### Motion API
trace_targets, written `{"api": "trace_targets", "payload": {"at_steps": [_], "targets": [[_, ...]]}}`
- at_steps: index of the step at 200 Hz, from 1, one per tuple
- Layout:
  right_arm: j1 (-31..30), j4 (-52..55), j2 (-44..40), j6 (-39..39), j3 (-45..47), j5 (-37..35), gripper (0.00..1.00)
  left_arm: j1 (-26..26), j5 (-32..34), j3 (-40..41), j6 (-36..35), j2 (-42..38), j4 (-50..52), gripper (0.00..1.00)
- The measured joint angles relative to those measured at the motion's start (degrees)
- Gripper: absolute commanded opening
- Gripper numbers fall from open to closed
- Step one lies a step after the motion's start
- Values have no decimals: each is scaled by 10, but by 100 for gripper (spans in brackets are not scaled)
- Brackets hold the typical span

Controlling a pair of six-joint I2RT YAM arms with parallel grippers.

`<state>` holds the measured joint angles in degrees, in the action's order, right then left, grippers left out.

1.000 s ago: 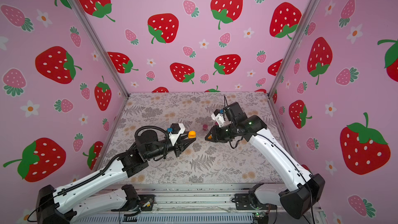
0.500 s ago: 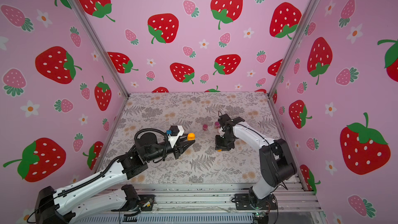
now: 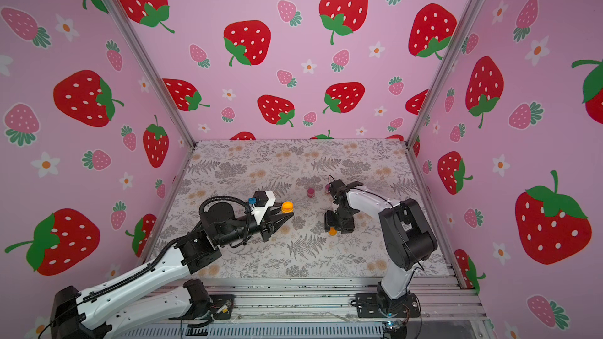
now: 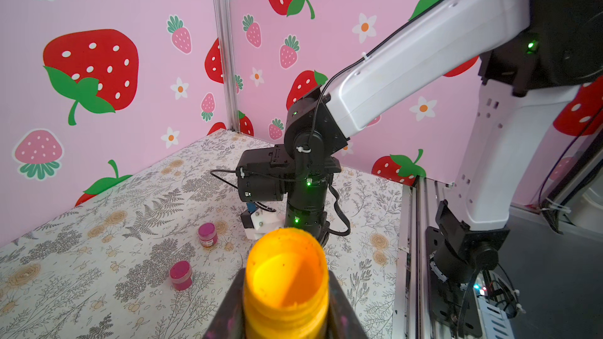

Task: Close the paint jar lid
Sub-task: Place the lid at the center of the board.

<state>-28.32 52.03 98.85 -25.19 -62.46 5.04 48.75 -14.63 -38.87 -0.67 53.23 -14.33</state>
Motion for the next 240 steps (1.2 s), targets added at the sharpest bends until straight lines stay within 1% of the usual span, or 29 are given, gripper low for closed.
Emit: {"api": "trace_targets", "payload": {"at_steps": [23, 49, 64, 75, 97, 114, 129, 155, 173, 197, 240], "targets": [[0, 15, -47, 0, -9, 5, 73, 0, 0, 0, 1, 0, 0, 0], [1, 48, -145, 1, -69, 28, 75, 0, -1, 0, 2, 0, 0, 0], [1, 59, -200, 4, -122, 65, 76, 0, -5, 0, 3, 3, -1, 0], [1, 61, -236, 6, -160, 106, 76, 0, -7, 0, 4, 8, -2, 0], [-8, 74, -278, 6, -226, 174, 77, 0, -12, 0, 5, 22, -6, 0], [-37, 81, -280, 5, -265, 216, 77, 1, -16, 0, 5, 33, -10, 0], [-69, 89, -270, 4, -285, 239, 76, 2, -20, 0, 5, 43, -10, 0], [-120, 110, -231, 3, -311, 253, 76, 4, -25, 0, 5, 50, -10, 0], [-143, 123, -204, 3, -323, 254, 75, 5, -26, 0, 5, 52, -10, 0], [-157, 136, -179, -1, -329, 253, 74, 8, -26, 0, 5, 54, -10, 0], [-160, 146, -154, -7, -341, 247, 74, 10, -30, 0, 5, 54, -11, 0]]}}
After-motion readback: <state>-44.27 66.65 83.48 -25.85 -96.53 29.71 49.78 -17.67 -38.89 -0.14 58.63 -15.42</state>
